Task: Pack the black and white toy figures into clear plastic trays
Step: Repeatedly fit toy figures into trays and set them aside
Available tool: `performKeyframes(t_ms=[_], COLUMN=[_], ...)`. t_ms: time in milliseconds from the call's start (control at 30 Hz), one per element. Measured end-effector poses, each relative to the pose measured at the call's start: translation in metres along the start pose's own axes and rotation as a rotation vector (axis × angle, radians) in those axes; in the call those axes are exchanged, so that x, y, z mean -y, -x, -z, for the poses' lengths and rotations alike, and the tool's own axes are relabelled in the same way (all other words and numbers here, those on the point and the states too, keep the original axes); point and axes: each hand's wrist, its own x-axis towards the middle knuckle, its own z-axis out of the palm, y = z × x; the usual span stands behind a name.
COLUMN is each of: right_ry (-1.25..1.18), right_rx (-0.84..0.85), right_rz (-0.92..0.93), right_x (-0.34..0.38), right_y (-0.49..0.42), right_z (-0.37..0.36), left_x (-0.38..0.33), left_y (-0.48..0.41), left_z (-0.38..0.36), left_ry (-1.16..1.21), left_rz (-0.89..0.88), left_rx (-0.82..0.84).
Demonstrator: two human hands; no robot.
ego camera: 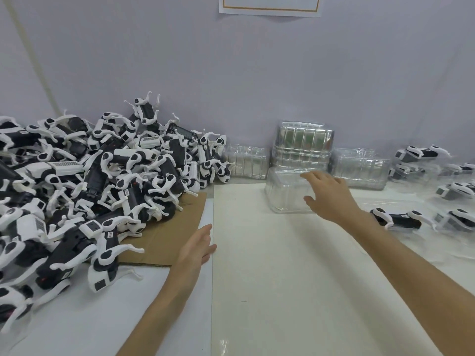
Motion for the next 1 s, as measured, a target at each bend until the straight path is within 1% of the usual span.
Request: performKeyframes(t_ms=[100, 167, 200, 267, 367, 400, 500, 600, 700, 867, 1000], right_ry=[0.111, 0.095, 0.041, -0.179, -0.662, -0.788, -1.036, -1.191, -1.298, -1.335, -1.369], right_rx=[0.095, 0.075, 0.046, -0.051, -0.219, -0.258, -0.312, -0.338, -0.344, -0.354, -0.336], right_rz=[-0.008, 0.021, 0.039, 0.056, 0.05, 0.049, 0.047, 0.012, -0.016, 0.04, 0.037], right_x=[0.001, 0.004, 0.007, 0.023, 0.063, 0.076, 0.107, 0.127, 0.138, 0.142, 0.14], right_y=[-0.023, -0.029, -0.03, -0.026, -0.002, 0.01, 0.047, 0.076, 0.093, 0.108, 0.106], right_z=[-0.007, -0.007, -0.005, 0.002, 0.019, 0.024, 0.029, 0.023, 0.013, 0.007, 0.009], left_x=[0.002, 0.004, 0.004, 0.005, 0.004, 0.003, -0.004, -0.01, -0.011, -0.013, -0.014], left_y=[-0.003, -0.005, -0.006, -0.007, -0.004, -0.002, 0.004, 0.005, 0.005, 0.007, 0.008], left_z=[0.002, 0.001, 0.001, 0.001, -0.001, -0.003, -0.004, -0.001, 0.0, -0.004, -0.002], left_ry=[0.016, 0.026, 0.025, 0.009, 0.016, 0.036, 0.105, 0.171, 0.221, 0.228, 0.164], left_rz=[0.006, 0.01, 0.01, 0.004, -0.045, -0.071, -0.178, -0.245, -0.274, -0.307, -0.325], left_rx=[-0.004, 0.003, 0.006, 0.012, 0.071, 0.099, 0.13, 0.094, 0.051, 0.02, 0.08])
